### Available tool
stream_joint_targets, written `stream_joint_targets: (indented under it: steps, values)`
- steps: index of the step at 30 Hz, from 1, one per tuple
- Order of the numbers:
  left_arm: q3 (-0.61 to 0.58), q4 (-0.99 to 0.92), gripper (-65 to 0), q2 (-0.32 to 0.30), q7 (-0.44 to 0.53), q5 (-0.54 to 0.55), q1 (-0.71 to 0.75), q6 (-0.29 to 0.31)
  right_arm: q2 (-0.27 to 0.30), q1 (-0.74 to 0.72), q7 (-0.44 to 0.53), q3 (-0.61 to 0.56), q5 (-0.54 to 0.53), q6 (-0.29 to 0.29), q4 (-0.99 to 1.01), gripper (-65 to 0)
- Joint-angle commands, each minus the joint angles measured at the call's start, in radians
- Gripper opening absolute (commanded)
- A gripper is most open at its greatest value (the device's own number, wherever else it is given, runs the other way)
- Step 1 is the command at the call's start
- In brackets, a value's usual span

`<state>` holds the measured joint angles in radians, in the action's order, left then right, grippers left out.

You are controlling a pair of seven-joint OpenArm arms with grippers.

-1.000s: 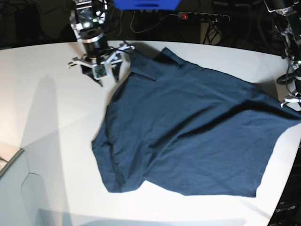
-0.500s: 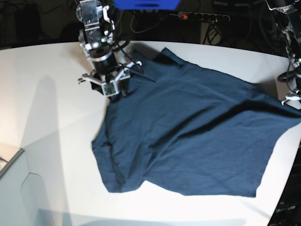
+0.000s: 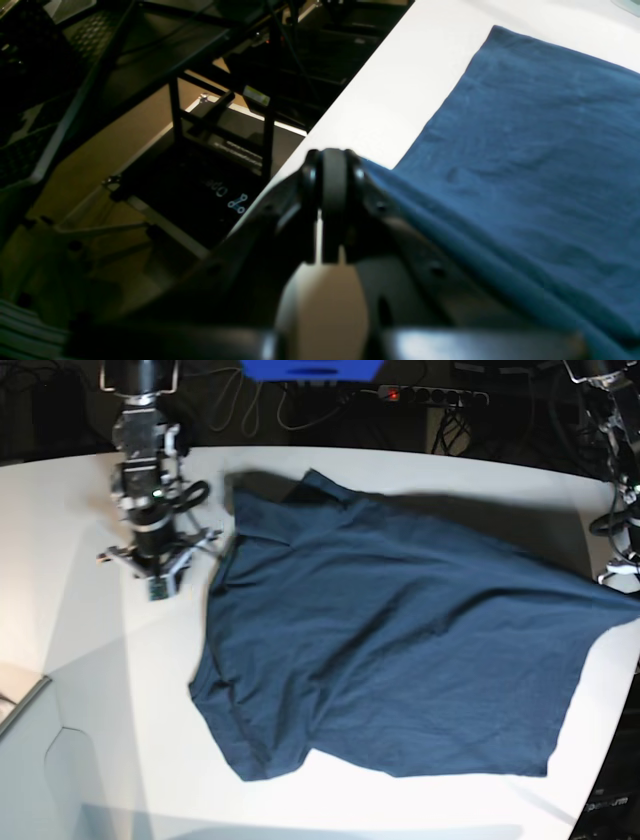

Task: Layout the t-shirt on the table in an organized manner, then fold the t-shirt properly
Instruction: 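Open both grippers and move the right gripper to the shirt's collar edge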

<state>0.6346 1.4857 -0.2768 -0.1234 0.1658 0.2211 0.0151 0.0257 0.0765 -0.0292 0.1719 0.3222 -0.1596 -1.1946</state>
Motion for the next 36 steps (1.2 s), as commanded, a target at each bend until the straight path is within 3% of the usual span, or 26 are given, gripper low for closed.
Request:
stream_joint_targets:
  steps: [1, 5, 9, 14, 18, 21, 36]
  values:
    - [0.009, 0.014, -64.8, -0.019, 0.031, -0.002, -0.009, -0.007, 0.013, -0.025, 0.033, 0.015, -0.001, 0.007, -0.018, -56.5]
    - [0.009, 0.016, -64.8, -0.019, 0.031, -0.002, -0.010, -0.007, 0.066, -0.043, 0.028, 0.054, -0.001, 0.007, -0.021, -54.8]
    - [0.009, 0.020, -64.8, -0.019, 0.031, -0.002, -0.004, -0.007, 0.064, 0.024, 0.027, 0.051, -0.001, 0.004, -0.149, -54.3]
    - [0.006, 0.014, -64.8, -0.019, 0.031, -0.002, -0.007, -0.007, -0.046, 0.162, 0.027, -0.050, -0.001, 0.002, -0.336, -45.2]
    - [0.008, 0.014, -64.8, -0.019, 0.031, -0.002, -0.010, -0.007, -0.112, 0.187, 0.025, -0.117, 0.001, 0.002, -0.310, -34.6]
    - [0.009, 0.014, -64.8, -0.019, 0.031, -0.002, -0.010, -0.007, -0.131, 0.179, 0.025, -0.114, 0.001, 0.002, -0.252, -29.8]
    - [0.006, 0.014, -64.8, -0.039, 0.031, -0.002, -0.012, -0.007, -0.108, 0.113, 0.025, -0.110, 0.001, 0.004, -0.109, -29.1]
